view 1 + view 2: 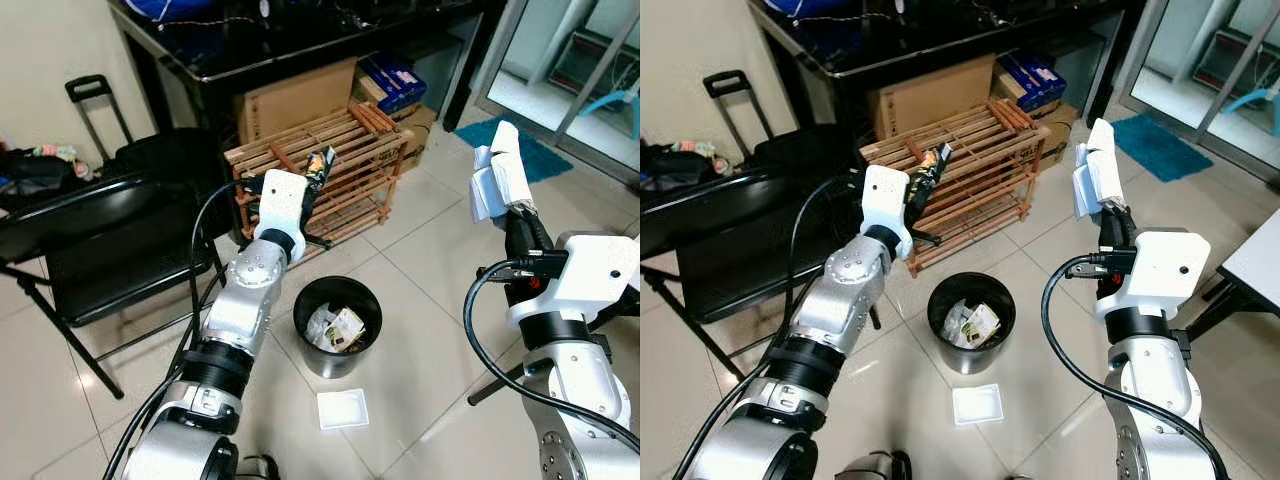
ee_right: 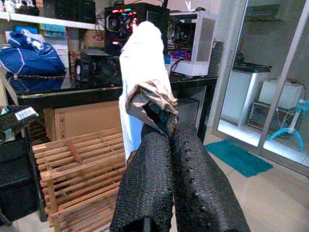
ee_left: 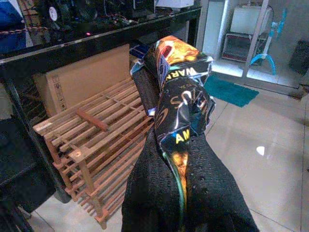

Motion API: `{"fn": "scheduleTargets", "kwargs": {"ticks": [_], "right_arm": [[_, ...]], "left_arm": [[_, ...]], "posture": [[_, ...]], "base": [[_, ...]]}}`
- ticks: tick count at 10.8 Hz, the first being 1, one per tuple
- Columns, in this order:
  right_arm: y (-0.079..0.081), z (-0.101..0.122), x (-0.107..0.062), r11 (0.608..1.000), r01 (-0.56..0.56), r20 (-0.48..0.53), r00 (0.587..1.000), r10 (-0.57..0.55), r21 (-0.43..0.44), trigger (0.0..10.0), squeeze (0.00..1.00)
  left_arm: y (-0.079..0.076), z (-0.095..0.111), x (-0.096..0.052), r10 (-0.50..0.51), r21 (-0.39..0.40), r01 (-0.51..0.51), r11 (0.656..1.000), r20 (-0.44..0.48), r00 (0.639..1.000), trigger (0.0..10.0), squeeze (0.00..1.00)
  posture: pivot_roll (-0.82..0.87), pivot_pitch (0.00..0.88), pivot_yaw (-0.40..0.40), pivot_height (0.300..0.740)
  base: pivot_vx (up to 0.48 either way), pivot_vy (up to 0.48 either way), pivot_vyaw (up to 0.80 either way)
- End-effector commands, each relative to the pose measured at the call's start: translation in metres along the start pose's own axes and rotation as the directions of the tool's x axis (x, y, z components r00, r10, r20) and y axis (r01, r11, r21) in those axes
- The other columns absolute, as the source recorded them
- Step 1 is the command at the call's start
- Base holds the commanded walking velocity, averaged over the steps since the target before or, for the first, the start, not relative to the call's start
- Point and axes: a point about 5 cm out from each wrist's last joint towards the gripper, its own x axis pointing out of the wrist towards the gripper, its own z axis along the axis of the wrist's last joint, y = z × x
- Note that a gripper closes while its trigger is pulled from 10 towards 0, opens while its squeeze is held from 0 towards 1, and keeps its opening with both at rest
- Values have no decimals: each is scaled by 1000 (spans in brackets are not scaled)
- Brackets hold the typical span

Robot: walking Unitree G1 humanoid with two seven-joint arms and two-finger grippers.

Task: Picking trash to rubbish bin

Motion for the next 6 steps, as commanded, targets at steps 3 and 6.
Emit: {"fn": "scheduleTargets", "kwargs": {"ticks": [3,6], "right_arm": [[-1,1,-1,1000,3,-2,1000,-3,-5,10000,0],[1,2,-2,1000,2,0,1000,-2,-5,10000,0]], "left_arm": [[-4,7,0,-37,2,37,999,37,999,10000,0],[-4,6,-1,-50,5,50,999,36,998,10000,0]], "posture": [[76,100,-14,740],[74,103,-12,740]], "base": [[230,0,0],[369,0,0]]}}
